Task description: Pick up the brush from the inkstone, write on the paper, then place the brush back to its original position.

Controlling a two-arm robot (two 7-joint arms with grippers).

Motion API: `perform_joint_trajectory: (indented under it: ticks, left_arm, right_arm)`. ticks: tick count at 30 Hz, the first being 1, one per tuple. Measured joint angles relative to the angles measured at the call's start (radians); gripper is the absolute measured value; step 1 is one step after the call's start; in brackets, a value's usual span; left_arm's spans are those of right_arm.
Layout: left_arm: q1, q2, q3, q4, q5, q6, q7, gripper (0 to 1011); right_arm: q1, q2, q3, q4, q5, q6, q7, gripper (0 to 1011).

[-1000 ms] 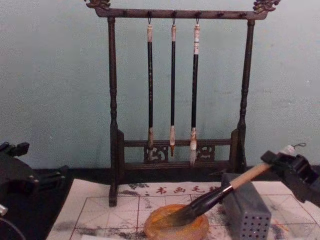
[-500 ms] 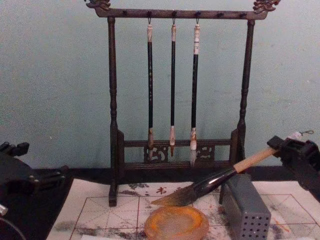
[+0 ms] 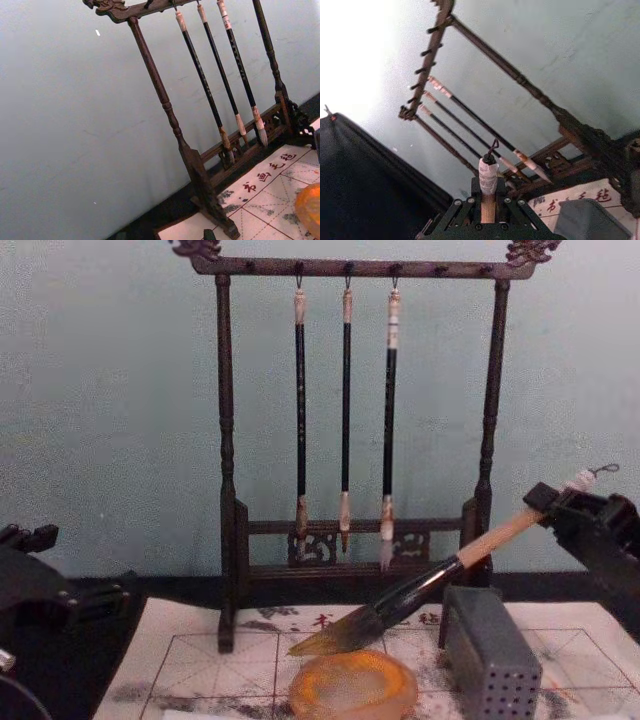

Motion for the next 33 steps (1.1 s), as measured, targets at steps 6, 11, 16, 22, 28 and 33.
perform_joint_trajectory:
  ticks: [6,11,16,22,28,33]
  left_arm:
    - [0.0,0.0,0.0,0.0,0.0,0.0,0.0,1001]
    - [0.0,0.0,0.0,0.0,0.0,0.0,0.0,1001]
    - [0.0,0.0,0.0,0.0,0.0,0.0,0.0,1001]
    - [0.0,0.0,0.0,0.0,0.0,0.0,0.0,1001]
    - [0.0,0.0,0.0,0.0,0.0,0.0,0.0,1001]
    - [0.0,0.0,0.0,0.0,0.0,0.0,0.0,1001]
  right_arm:
    - [-0.002,0.031,-0.025,-0.038,-0.026,-0.014,0.008,175]
    - [0.0,0.053,-0.047,-0.061,-0.058,-0.028,0.012,175]
    - [0.008,0.073,-0.069,-0.081,-0.105,-0.046,0.014,175]
    - [0.008,0.095,-0.082,-0.104,-0.137,-0.049,0.019,175]
    - [0.003,0.117,-0.088,-0.124,-0.149,-0.038,0.026,175]
    - [-0.003,0.142,-0.098,-0.142,-0.166,-0.028,0.032,175]
